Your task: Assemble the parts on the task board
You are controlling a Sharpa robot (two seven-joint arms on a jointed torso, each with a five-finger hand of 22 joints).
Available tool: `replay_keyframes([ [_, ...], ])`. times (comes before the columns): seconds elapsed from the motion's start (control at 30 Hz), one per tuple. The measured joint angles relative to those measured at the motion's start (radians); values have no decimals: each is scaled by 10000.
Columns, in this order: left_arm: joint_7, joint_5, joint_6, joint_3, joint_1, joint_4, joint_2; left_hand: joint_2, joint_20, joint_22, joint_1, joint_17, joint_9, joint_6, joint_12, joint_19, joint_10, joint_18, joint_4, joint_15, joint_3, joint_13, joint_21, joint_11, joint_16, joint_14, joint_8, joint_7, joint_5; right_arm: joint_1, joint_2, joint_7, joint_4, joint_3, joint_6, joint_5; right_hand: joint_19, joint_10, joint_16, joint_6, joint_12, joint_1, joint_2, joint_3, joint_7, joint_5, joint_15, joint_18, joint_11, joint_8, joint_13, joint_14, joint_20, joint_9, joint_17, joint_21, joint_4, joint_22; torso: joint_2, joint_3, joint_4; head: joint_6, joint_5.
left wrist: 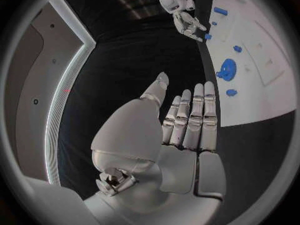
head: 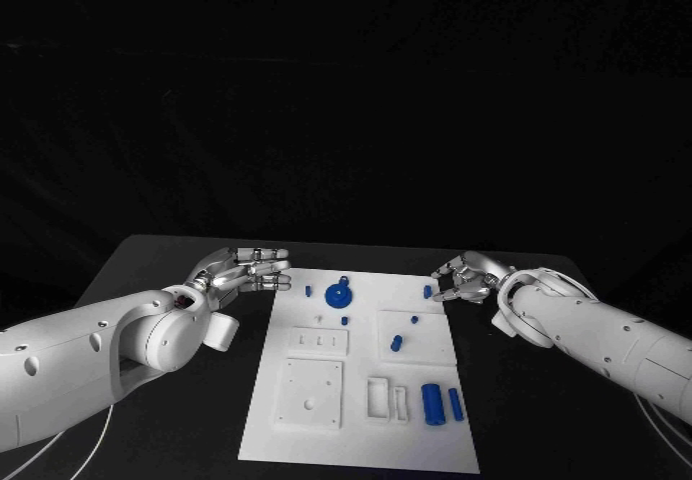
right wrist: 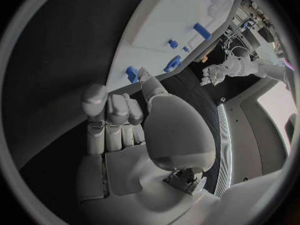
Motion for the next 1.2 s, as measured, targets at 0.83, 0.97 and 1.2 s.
replay_keyframes([
  [0.83,-30,-101,-2,-1,-3,-49,44,40,0,0,39,0,0,5,0,0,1,-1,-58,0,3,0,38,0,0,0,0,5,0,-147,576,192,-603,-1,-85,205,0,0,1,436,0,-280,466,726,68,-1065,-1,-1,1,0,72,-1,0,1,90,39,49,121,-12,-5,8,-111,106],
  [0.97,-35,-106,-2,-1,-3,-60,55,40,0,0,39,0,1,5,0,0,1,0,-58,0,3,0,38,0,0,0,0,5,0,-168,618,199,-661,0,-101,233,0,0,1,749,0,-358,545,1061,58,-1387,-1,0,1,0,85,0,0,1,90,39,-29,136,-13,-5,3,-121,98],
  [1.2,-48,-114,-2,-1,-7,-67,58,40,0,0,39,0,1,5,0,0,-36,0,-58,0,3,0,38,36,0,0,0,5,0,-186,643,204,-685,0,-115,263,0,1,1,974,49,-435,622,1451,40,-1510,-1,1,1,0,99,0,0,1,103,39,-125,157,-19,1,1,-136,100],
])
